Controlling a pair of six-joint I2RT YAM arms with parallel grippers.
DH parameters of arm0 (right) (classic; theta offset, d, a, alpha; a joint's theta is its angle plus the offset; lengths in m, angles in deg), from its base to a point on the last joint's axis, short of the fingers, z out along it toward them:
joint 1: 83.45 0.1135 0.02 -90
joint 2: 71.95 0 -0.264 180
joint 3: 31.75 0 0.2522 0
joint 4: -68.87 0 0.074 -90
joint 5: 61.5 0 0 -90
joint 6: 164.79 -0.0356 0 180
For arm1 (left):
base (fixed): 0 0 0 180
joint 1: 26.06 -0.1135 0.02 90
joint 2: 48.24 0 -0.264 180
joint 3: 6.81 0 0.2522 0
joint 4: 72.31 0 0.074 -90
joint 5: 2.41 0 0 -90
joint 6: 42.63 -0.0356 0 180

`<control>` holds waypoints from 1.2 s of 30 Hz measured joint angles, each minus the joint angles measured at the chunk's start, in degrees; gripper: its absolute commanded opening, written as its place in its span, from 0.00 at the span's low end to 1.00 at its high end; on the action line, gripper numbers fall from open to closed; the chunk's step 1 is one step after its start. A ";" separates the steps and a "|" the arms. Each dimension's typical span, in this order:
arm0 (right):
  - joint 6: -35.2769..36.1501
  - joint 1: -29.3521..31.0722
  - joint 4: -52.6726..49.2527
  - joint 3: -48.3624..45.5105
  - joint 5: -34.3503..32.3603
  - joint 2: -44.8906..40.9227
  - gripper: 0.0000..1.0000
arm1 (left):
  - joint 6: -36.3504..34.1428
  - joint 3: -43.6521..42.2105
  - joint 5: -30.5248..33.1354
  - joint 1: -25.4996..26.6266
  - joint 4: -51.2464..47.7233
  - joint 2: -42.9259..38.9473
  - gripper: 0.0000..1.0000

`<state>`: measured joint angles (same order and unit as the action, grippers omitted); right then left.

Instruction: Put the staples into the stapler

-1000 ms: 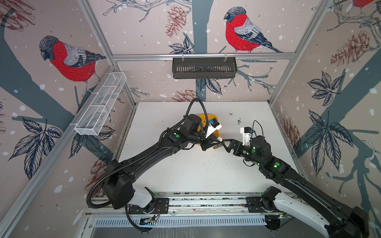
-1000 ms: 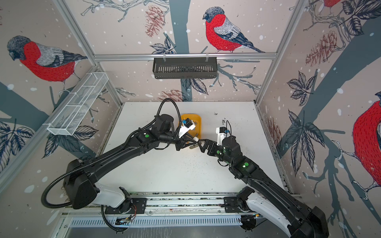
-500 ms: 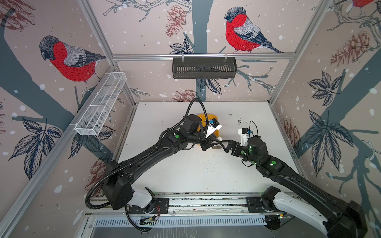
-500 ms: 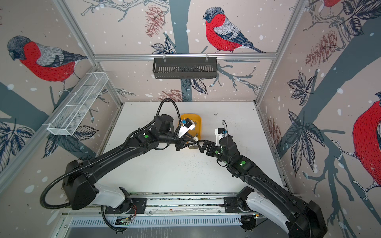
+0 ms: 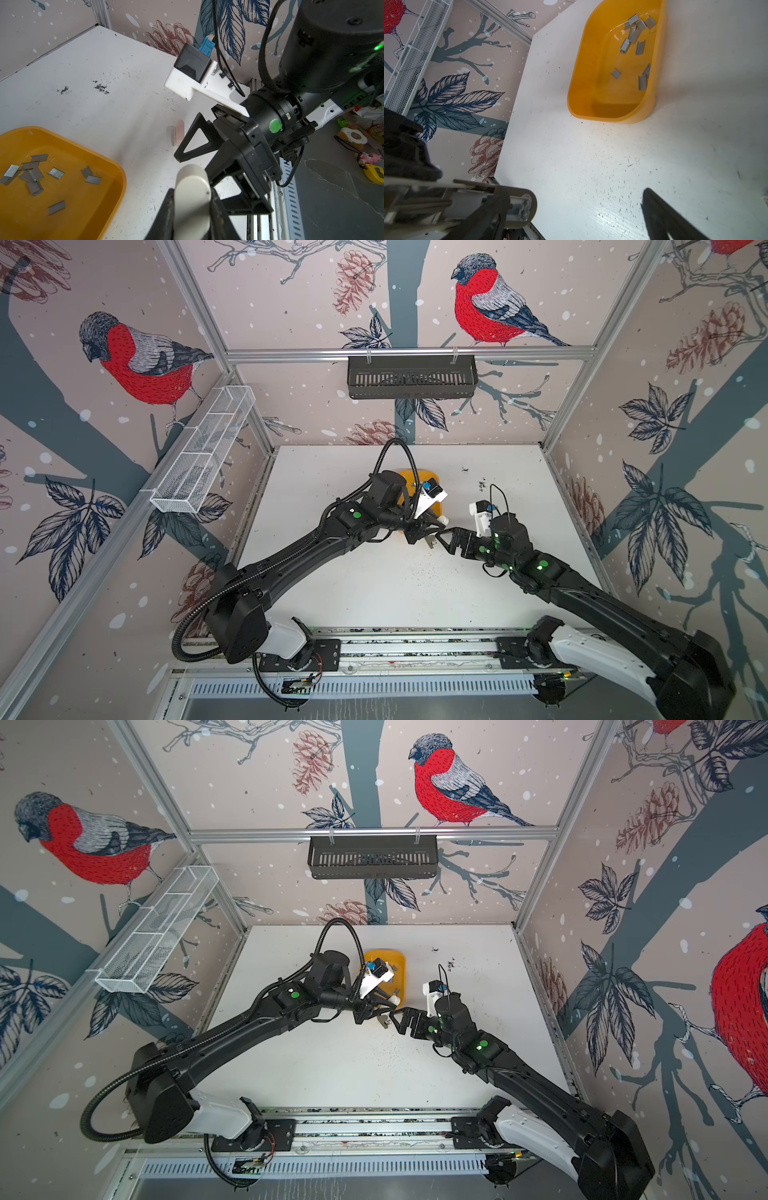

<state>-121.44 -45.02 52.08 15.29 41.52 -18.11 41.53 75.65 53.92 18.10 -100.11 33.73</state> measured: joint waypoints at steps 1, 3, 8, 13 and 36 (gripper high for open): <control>0.39 0.00 -0.02 0.00 0.39 -0.39 1.00 | 0.02 0.00 -0.79 -0.22 0.02 0.00 0.00; 2.23 -0.04 0.11 0.00 0.96 -1.86 1.00 | 1.18 0.00 -2.45 -1.09 0.15 0.00 0.00; 9.38 -0.26 1.01 -0.44 4.46 -7.98 0.99 | 2.71 0.20 -9.03 -4.07 1.68 -0.20 0.00; 13.11 -0.20 6.36 -2.19 13.33 -12.15 0.91 | 2.95 2.23 -18.93 -6.51 1.31 0.13 0.00; 21.09 4.00 14.51 4.46 24.26 -1.38 0.39 | 5.57 1.86 -31.71 -6.62 1.79 -0.61 0.00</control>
<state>-100.35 -41.02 66.59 19.75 65.78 -19.49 47.10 77.51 22.20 11.48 -98.32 33.12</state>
